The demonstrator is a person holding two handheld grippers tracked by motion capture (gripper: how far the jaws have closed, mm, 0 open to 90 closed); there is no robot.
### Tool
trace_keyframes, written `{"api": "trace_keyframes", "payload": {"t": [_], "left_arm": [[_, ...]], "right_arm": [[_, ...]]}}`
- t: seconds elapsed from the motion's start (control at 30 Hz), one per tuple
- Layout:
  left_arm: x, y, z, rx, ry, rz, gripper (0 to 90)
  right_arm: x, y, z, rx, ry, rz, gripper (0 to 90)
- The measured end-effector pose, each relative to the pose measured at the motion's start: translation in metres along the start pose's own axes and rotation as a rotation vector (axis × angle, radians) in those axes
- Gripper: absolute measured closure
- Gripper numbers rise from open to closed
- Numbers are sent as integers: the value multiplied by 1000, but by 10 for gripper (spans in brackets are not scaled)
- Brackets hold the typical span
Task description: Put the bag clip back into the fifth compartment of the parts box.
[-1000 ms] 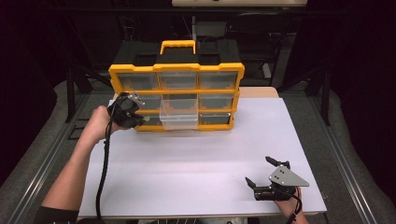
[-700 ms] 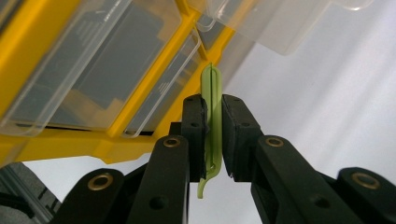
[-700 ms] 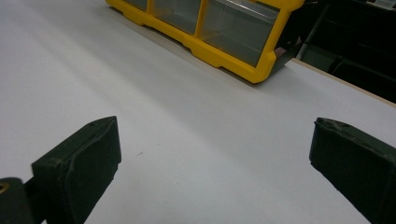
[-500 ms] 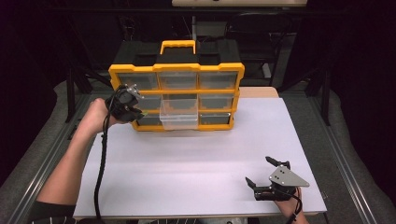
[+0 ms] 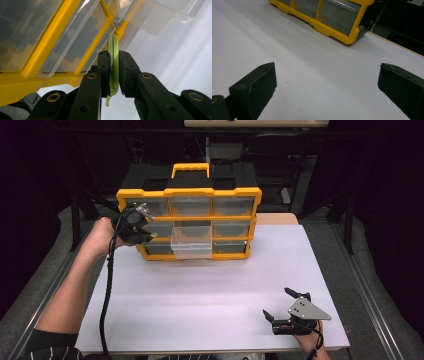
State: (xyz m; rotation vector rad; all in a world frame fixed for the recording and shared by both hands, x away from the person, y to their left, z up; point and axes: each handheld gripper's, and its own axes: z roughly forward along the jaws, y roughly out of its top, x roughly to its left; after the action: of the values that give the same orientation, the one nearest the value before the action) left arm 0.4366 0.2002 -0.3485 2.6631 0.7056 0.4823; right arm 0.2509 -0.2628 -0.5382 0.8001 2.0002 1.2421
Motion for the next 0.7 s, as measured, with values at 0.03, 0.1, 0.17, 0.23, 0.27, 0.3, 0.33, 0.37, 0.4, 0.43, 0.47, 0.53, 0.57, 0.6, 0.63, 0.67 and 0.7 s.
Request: {"api": "trace_keyframes", "payload": {"t": [0.03,0.1,0.17,0.23,0.27,0.3,0.33,0.37,0.4,0.43,0.47,0.53,0.57,0.6,0.63,0.67,0.7], "left_arm": [[0,1,-1,-2,-2,3,804],[0,3,-3,-6,3,6,804],[0,5,-5,-8,2,10,804],[0,7,-8,-9,7,17,804],[0,9,-9,-10,6,19,804],[0,10,-10,-12,7,21,804],[0,11,-11,-11,9,22,804],[0,12,-12,-12,7,25,804],[0,13,-13,-14,10,26,804],[0,14,-14,-13,9,30,804],[-1,15,-15,-15,9,29,804],[-1,18,-17,-20,12,33,804],[-1,19,-17,-23,14,34,804],[-1,20,-18,-22,14,41,804],[-1,21,-19,-24,12,38,804],[-2,22,-19,-26,12,41,804],[-2,24,-20,-25,12,48,803]], "right_arm": [[0,0,0,1,-1,-1,16],[0,0,0,-3,-1,-1,16],[0,0,0,-3,-1,-1,16],[0,0,0,-3,0,-1,16],[0,0,0,-3,0,-1,16],[0,0,0,-4,0,-1,16],[0,0,0,-4,0,-1,16],[0,0,0,-3,0,-1,16],[0,0,0,-4,0,-2,16],[0,0,0,-4,0,-2,16],[0,0,0,-4,0,-2,16],[0,0,0,-3,0,0,16],[0,0,0,-4,0,0,16],[0,0,0,-3,0,-1,16],[0,0,0,-3,0,-1,17],[0,0,0,-3,-1,-1,16],[0,0,0,-3,-1,0,16]]}}
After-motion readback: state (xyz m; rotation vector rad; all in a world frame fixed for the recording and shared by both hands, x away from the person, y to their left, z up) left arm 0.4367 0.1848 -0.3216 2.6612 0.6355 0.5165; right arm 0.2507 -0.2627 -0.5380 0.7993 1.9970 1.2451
